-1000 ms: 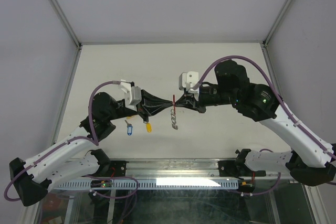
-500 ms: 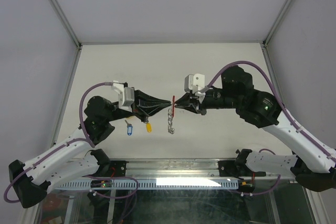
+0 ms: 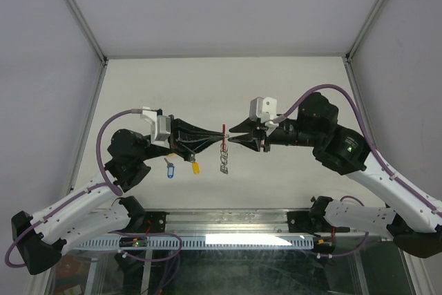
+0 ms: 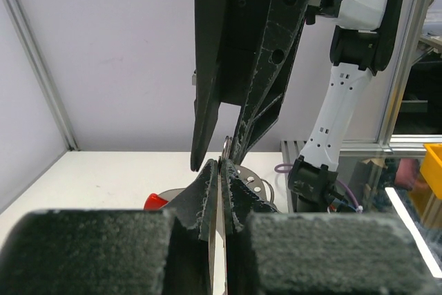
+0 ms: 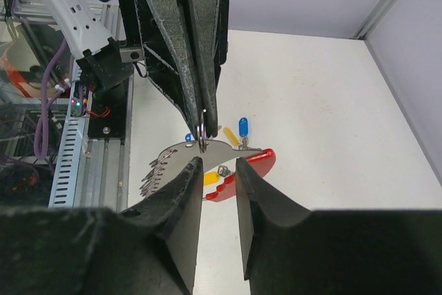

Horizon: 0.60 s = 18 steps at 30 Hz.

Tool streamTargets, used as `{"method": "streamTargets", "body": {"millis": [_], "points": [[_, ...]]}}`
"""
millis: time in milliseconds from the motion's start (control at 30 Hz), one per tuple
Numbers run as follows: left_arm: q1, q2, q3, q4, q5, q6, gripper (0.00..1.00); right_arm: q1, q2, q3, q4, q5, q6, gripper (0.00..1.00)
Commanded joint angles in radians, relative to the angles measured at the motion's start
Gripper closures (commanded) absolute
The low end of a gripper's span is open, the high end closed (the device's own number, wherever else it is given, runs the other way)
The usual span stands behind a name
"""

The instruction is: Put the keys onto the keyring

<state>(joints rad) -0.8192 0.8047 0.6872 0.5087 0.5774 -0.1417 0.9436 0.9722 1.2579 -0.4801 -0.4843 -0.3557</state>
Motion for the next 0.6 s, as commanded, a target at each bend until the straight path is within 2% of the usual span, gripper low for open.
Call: {"method": "streamTargets", "body": {"millis": [0, 567], "points": [[-0.008, -0.009, 0.003, 0.064, 0.007, -0.011, 1.0, 0.006, -0.034, -0.004, 0.125, 0.007, 0.038, 0.71], [-0.008, -0.004, 0.004, 0.063, 0.009, -0.009, 1.0, 0.006, -0.017, -0.008, 0.146, -0.055, 0.06, 0.72]]}}
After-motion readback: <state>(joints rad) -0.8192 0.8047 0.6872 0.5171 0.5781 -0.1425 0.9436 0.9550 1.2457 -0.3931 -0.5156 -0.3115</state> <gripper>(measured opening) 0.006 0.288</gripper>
